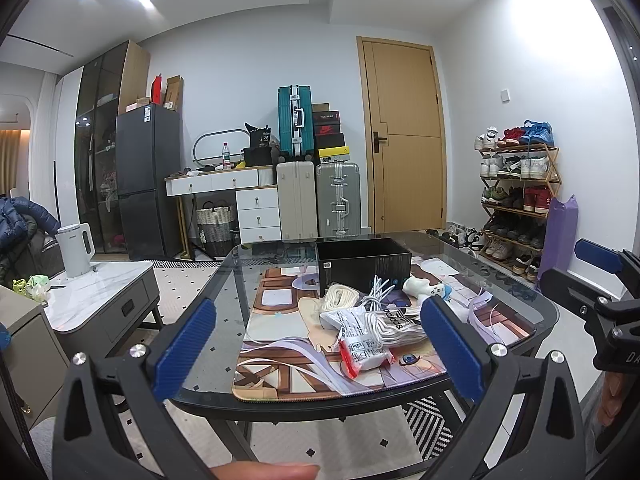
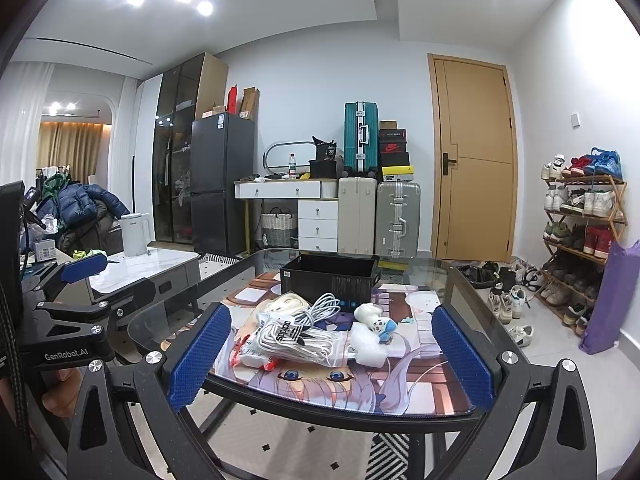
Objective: Organize soft objects
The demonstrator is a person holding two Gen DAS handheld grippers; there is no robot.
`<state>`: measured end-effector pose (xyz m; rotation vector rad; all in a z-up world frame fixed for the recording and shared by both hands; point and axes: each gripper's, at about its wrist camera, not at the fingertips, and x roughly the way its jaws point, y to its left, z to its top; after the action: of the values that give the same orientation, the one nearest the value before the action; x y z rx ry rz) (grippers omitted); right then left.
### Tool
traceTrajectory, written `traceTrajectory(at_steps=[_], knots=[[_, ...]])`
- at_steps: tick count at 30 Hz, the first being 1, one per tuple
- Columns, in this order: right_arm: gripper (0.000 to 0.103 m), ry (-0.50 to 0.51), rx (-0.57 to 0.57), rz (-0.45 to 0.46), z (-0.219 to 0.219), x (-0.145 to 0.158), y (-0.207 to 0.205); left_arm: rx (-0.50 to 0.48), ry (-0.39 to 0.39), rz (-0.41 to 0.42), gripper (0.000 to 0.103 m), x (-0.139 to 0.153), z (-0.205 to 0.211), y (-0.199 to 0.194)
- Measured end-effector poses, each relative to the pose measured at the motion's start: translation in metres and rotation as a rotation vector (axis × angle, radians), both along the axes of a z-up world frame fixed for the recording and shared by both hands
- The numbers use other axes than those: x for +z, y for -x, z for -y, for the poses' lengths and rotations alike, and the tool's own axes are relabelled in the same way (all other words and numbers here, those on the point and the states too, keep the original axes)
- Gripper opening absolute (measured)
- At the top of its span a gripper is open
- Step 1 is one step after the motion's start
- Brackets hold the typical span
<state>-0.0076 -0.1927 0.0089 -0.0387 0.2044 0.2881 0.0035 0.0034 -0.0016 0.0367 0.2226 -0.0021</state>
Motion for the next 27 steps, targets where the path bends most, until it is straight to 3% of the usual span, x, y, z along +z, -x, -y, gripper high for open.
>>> traceTrajectory(at_steps=[27], knots=[[0.102, 0.003, 0.003, -0.002, 0.0003, -0.0032, -0.0047, 0.000, -0.004, 0.001, 0.103, 0.0001, 0.0007, 0.0006]])
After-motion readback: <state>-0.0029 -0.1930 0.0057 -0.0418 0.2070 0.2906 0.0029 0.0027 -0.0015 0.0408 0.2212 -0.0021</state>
